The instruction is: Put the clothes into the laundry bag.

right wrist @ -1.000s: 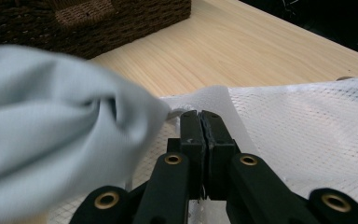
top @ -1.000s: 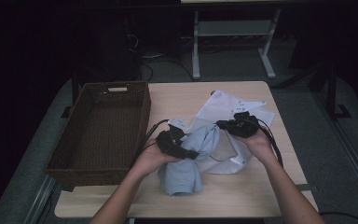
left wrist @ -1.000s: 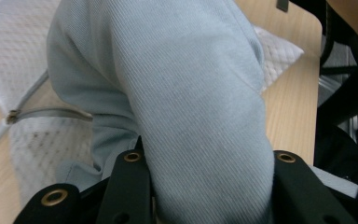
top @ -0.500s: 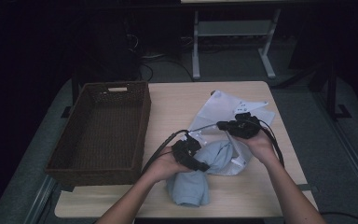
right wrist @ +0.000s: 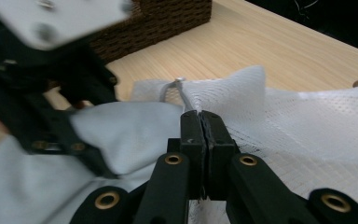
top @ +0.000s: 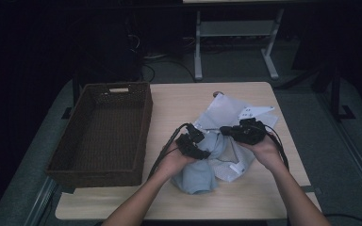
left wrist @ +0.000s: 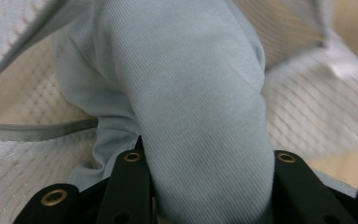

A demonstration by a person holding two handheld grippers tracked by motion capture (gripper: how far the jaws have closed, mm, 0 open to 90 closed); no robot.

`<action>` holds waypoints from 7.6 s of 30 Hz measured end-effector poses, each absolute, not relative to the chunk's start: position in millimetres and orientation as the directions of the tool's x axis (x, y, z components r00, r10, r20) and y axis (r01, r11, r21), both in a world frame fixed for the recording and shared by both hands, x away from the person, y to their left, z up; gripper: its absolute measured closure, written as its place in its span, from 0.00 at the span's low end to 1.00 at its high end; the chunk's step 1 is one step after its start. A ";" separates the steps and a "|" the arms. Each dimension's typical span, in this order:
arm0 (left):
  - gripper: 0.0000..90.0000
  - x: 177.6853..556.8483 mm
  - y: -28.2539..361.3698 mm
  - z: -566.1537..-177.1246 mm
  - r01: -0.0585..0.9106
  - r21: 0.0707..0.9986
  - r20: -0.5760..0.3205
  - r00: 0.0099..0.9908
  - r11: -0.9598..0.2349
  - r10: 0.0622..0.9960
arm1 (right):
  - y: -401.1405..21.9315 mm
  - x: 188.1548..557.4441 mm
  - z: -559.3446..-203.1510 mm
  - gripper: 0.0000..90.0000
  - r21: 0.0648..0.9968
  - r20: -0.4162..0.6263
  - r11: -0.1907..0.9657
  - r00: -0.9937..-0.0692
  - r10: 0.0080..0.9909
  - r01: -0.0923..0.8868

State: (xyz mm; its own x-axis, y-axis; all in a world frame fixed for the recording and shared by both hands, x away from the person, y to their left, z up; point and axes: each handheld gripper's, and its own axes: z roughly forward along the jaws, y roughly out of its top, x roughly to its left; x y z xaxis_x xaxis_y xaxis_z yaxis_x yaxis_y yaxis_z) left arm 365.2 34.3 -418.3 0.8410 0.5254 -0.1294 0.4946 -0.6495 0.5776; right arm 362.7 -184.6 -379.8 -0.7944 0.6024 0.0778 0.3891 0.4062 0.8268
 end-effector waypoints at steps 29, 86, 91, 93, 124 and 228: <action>0.12 357.8 82.7 -433.5 0.535 0.612 -0.173 0.809 -0.582 0.561 | -181.5 363.0 -392.3 0.97 0.801 0.078 0.441 -0.800 0.595 0.406; 0.24 345.0 55.5 -410.6 0.462 0.726 -0.173 0.839 -0.509 0.516 | -173.7 347.6 -385.9 0.97 0.811 0.084 0.438 -0.819 0.568 0.387; 0.17 336.8 44.2 -424.7 0.446 0.694 -0.132 0.851 -0.566 0.508 | -180.7 345.8 -390.0 0.97 0.803 0.089 0.440 -0.811 0.578 0.401; 0.16 338.6 39.1 -437.0 0.451 0.667 -0.117 0.850 -0.593 0.514 | -183.5 344.0 -391.1 0.97 0.800 0.089 0.441 -0.808 0.583 0.407; 0.77 347.2 65.4 -416.5 0.468 0.758 -0.181 0.820 -0.455 0.542 | -186.2 344.5 -389.5 0.97 0.812 0.100 0.421 -0.808 0.581 0.403; 0.74 404.8 33.5 -426.5 0.481 0.793 -0.172 0.765 -0.374 0.620 | -188.6 340.0 -371.9 0.98 0.847 0.097 0.384 -0.817 0.568 0.367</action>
